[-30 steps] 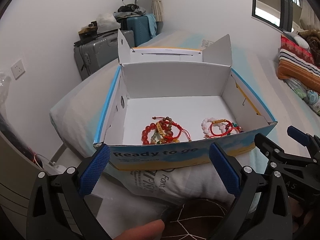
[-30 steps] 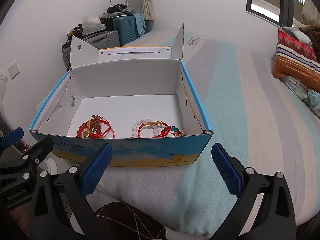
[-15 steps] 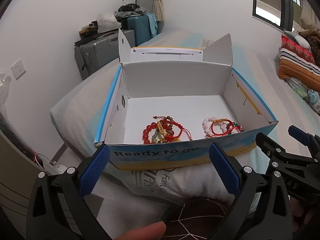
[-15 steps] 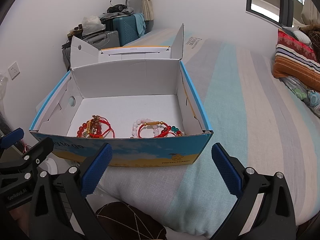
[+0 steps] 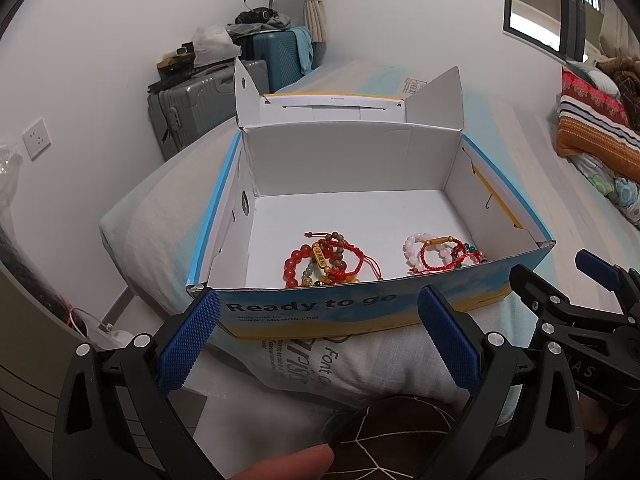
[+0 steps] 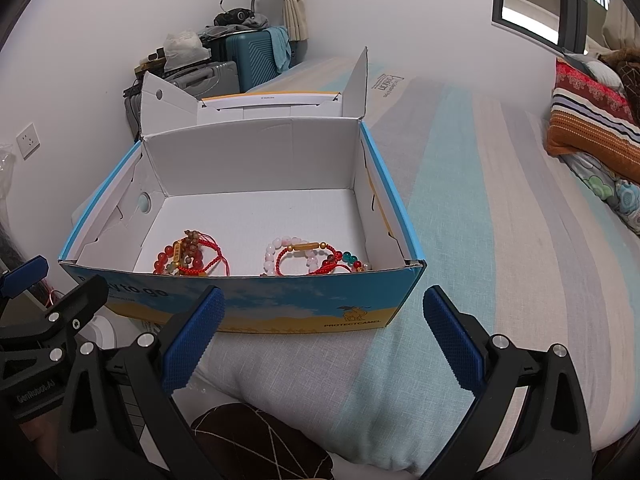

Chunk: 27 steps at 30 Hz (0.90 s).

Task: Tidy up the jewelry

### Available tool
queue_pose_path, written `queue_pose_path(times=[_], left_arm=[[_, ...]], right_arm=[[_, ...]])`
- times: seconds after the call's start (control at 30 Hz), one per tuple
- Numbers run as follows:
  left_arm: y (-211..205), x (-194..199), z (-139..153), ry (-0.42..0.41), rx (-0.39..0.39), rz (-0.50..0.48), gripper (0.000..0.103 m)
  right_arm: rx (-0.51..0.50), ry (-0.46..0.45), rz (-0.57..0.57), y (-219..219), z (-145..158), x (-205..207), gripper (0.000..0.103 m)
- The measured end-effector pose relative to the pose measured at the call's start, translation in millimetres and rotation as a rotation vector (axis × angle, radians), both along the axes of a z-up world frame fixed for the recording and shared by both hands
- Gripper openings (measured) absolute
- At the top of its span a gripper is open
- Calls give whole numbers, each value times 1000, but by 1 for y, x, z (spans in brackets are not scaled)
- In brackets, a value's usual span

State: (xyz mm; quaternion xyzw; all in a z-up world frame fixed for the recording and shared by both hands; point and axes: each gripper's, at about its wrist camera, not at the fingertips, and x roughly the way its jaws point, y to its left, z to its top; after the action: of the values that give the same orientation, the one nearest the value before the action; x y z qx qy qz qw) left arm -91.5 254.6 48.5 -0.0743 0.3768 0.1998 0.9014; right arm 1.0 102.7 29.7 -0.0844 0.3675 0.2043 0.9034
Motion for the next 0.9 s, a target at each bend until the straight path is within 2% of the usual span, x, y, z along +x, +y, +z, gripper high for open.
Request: queue_pose_path(times=[0.9], left_arm=[[-2,1,-1,3,6,-3,97]], right_arm=[[0,2,0,0,0,-1,95]])
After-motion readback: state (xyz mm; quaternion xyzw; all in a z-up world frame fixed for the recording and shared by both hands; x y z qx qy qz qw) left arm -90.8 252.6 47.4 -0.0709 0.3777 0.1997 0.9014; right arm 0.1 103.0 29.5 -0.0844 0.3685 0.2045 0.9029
